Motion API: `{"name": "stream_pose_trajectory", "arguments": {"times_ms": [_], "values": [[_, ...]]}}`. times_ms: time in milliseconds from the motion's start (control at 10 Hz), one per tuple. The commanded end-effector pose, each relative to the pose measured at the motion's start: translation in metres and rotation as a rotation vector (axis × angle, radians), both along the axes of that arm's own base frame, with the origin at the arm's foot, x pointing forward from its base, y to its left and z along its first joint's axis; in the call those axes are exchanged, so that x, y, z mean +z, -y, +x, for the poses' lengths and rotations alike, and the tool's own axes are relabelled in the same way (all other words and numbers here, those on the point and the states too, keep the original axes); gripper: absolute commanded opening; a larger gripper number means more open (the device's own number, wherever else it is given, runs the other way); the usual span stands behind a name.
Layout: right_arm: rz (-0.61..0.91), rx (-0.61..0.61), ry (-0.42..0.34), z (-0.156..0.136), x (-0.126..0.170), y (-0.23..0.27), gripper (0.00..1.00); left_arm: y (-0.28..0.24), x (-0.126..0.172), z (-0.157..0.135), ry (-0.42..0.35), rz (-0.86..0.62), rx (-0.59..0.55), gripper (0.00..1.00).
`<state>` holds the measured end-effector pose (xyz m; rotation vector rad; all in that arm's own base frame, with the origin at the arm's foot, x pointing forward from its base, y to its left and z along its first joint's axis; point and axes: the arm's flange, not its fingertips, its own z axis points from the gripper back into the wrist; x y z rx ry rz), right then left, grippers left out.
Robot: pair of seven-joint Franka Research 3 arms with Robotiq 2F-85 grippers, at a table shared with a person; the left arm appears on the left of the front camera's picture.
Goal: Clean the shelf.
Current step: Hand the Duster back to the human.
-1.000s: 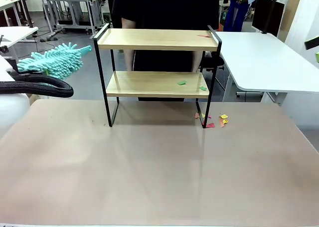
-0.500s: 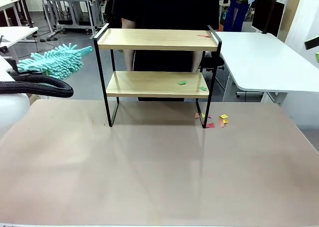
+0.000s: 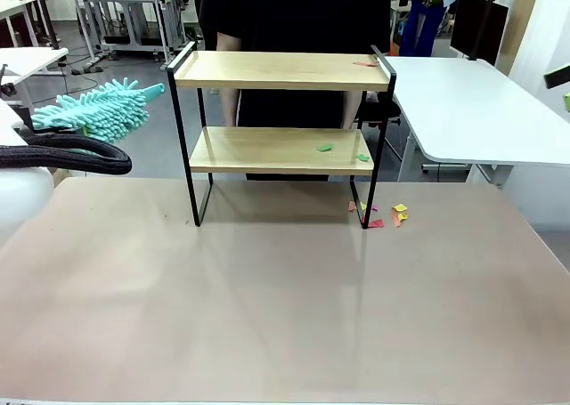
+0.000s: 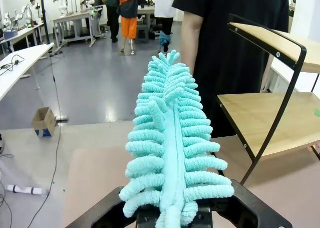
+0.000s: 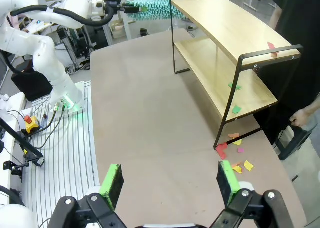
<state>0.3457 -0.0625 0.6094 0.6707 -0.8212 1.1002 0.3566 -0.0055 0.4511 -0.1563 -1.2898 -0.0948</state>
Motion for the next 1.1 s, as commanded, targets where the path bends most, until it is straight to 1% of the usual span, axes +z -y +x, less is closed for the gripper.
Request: {"name": "stream_pose_trajectory", "arguments": {"times_ms": [0, 1000], "values": [[0.021, 0.002, 0.012, 0.0004, 0.0021, -0.0014, 1.00, 0.0002, 0.0022, -0.0014, 0.005, 0.005, -0.001, 0.18], [0.021, 0.002, 0.012, 0.0004, 0.0021, -0.0014, 1.00, 0.0002, 0.0022, -0.0014, 0.005, 0.005, -0.001, 0.18]]}}
